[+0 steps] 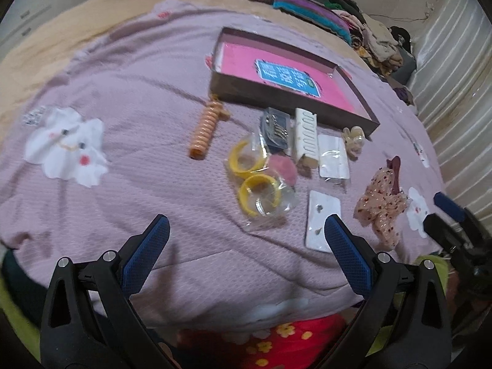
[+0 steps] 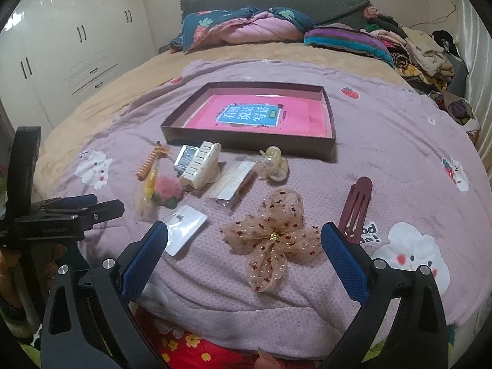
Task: Organize jewelry
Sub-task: 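Grasp the bag of yellow bangles with the left gripper while the right gripper grasps the beige bow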
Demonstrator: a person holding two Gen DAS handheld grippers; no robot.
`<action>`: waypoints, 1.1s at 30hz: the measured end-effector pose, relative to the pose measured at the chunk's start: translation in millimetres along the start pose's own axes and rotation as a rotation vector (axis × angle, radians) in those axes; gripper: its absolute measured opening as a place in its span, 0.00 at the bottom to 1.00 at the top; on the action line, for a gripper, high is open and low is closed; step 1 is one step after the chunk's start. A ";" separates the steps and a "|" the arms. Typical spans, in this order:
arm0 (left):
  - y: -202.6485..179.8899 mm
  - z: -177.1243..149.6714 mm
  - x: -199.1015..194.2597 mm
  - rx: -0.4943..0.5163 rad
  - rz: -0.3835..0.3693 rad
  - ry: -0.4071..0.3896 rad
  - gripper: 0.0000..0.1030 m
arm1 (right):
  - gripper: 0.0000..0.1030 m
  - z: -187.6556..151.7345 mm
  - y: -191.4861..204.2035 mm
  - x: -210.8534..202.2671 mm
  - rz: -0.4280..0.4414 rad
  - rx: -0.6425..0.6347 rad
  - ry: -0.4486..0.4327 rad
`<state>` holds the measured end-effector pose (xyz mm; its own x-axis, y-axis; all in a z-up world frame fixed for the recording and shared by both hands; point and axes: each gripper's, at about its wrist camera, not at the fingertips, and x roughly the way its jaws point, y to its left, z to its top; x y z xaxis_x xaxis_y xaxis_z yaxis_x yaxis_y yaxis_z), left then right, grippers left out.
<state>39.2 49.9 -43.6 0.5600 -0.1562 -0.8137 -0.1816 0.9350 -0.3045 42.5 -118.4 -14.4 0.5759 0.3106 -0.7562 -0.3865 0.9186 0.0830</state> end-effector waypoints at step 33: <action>21.8 17.2 30.5 -0.084 -0.124 0.036 0.41 | 0.89 -2.4 -19.9 86.6 -0.066 -0.120 0.166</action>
<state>66.3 71.0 -66.5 0.5534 -0.2813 -0.7840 -0.1805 0.8784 -0.4426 98.3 -110.4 -83.1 0.4802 0.1971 -0.8547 -0.4403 0.8970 -0.0405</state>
